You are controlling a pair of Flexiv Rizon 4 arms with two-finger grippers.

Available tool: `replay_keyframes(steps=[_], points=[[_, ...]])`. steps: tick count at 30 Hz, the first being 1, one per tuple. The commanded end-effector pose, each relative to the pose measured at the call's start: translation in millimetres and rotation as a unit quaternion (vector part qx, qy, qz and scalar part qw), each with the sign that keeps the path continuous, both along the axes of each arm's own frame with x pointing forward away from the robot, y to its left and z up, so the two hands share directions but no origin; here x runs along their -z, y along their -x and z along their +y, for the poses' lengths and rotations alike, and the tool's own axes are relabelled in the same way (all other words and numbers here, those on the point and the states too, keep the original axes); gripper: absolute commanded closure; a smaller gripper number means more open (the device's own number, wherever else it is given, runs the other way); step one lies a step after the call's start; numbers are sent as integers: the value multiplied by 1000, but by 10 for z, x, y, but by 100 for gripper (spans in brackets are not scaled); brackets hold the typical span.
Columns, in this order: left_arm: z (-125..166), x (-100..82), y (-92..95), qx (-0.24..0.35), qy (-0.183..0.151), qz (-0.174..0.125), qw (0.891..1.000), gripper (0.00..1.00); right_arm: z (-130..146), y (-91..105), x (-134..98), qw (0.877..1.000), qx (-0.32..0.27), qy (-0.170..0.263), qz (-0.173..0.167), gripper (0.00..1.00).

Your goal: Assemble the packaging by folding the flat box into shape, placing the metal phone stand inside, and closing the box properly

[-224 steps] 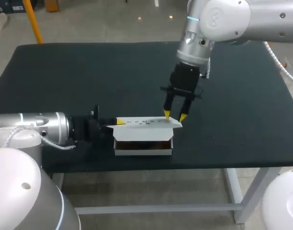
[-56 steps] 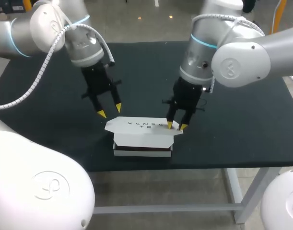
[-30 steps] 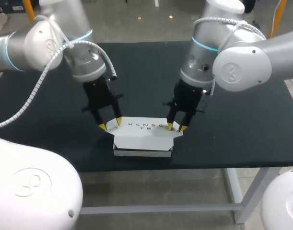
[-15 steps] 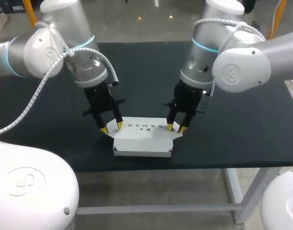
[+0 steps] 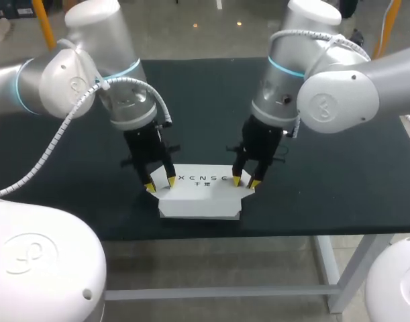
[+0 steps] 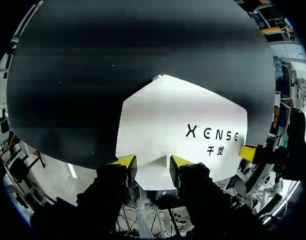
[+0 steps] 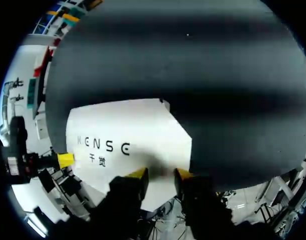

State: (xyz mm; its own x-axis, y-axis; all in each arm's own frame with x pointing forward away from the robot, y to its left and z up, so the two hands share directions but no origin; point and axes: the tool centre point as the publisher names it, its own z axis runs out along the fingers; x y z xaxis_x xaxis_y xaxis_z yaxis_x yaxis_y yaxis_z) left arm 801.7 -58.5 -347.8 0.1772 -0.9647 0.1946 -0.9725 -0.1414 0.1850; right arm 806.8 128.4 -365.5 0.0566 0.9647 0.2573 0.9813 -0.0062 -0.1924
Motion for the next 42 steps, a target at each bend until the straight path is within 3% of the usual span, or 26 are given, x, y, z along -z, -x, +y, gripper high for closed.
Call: replay_keyframes(steps=[1,20,31,42], points=[[18,41,46,4,7,-12,1000,54,-6,18,20,1000,3,-5,-2,61],[54,103,48,18,18,-31,999,53,-1,66,51,999,13,-18,-26,61],[62,159,46,31,22,-39,999,53,19,83,129,998,-24,-24,-59,59],[68,203,20,37,23,-40,998,54,26,75,165,996,-45,-32,-68,60]])
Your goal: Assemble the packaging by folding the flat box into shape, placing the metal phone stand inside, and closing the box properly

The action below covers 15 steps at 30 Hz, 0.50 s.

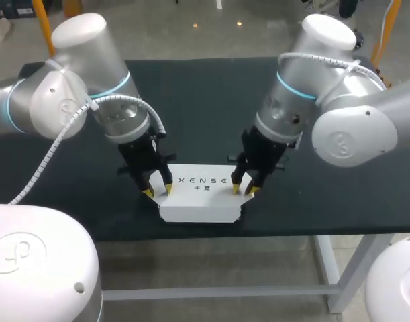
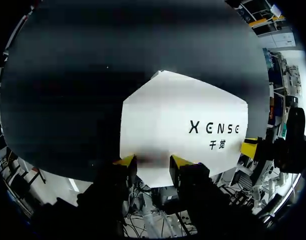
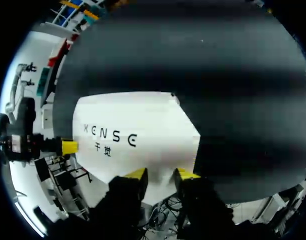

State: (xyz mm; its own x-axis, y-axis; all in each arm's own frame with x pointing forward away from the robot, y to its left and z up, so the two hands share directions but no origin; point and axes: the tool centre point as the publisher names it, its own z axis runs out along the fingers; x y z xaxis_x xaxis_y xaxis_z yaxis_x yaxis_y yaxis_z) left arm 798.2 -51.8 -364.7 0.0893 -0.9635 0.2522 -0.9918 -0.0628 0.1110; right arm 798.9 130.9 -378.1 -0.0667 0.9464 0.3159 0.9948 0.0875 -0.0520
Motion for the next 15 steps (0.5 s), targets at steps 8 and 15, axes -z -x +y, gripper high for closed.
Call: replay_keyframes(steps=[8,15], points=[[29,51,-25,-1,3,-7,1000,56,9,-21,55,1000,-8,-1,5,58],[34,52,-27,0,4,-7,1000,57,-10,-64,-36,1000,-6,-12,5,59]])
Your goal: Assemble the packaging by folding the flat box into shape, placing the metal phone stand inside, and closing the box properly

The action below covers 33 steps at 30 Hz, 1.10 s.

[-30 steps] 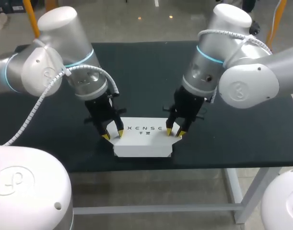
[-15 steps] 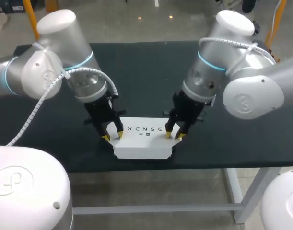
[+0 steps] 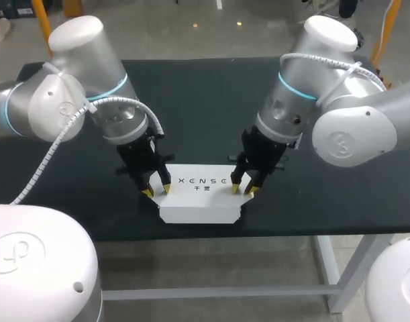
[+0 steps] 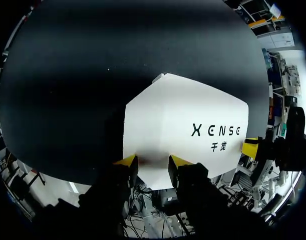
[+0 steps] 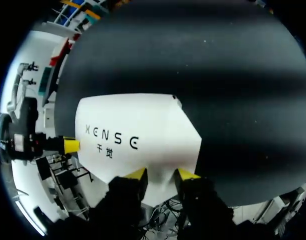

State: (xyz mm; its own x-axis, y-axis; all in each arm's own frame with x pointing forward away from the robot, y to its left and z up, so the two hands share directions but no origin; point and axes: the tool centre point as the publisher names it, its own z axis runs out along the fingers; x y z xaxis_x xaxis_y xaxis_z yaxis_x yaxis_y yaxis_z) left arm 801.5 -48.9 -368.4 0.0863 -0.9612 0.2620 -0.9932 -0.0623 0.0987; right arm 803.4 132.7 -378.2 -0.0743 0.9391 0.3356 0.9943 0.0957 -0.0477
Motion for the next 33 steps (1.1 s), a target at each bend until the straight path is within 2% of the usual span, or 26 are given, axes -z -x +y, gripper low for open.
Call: replay_keyframes(steps=[1,6,12,22,24,27,30,33], points=[[5,15,6,0,-1,-1,1000,57,-28,-19,-37,1000,-3,-1,6,58],[5,15,6,0,-1,-1,1000,56,-28,-19,-37,1000,-3,-1,6,58],[5,15,6,0,-1,-1,1000,59,-28,-19,-37,1000,-3,-1,6,60],[5,15,6,0,-1,-1,1000,53,-28,-19,-37,1000,-3,-1,6,65],[5,15,6,0,-1,-1,1000,55,-28,-19,-37,1000,-3,-1,6,66],[5,15,6,0,-1,-1,1000,53,-28,-19,-37,1000,-3,-1,6,64],[5,15,6,0,-1,-1,1000,58,-28,-19,-37,1000,-3,-1,6,63],[5,15,6,0,-1,-1,1000,59,-28,-19,-37,1000,-3,-1,6,64]])
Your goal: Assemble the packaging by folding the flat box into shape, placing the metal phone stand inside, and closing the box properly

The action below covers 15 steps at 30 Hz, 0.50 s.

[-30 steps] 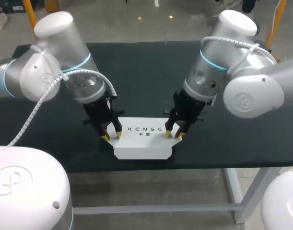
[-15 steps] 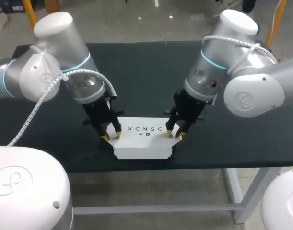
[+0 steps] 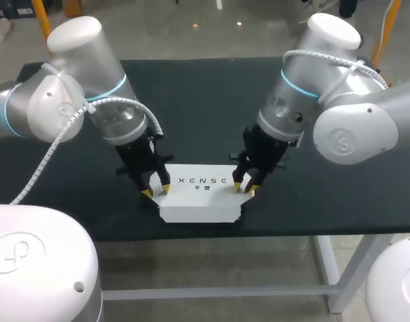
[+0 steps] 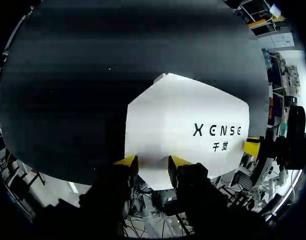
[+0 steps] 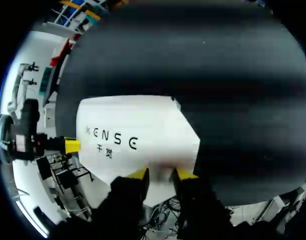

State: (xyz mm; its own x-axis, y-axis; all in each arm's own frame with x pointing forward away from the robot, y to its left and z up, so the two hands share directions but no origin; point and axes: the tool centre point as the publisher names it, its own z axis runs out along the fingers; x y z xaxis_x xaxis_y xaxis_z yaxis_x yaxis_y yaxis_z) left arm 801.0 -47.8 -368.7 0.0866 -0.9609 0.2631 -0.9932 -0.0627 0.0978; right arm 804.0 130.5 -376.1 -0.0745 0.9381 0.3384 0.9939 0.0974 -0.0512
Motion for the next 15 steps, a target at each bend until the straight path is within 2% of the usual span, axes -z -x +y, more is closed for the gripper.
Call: replay_keyframes(steps=[1,8,15], points=[[-6,12,1,0,-1,0,1000,59,-7,-14,-16,1000,-2,0,4,64],[-6,12,1,0,-1,0,1000,67,-7,-14,-16,1000,-2,0,4,64],[-21,46,13,2,-1,-5,1000,61,-8,25,4,1000,-4,3,-10,60]])
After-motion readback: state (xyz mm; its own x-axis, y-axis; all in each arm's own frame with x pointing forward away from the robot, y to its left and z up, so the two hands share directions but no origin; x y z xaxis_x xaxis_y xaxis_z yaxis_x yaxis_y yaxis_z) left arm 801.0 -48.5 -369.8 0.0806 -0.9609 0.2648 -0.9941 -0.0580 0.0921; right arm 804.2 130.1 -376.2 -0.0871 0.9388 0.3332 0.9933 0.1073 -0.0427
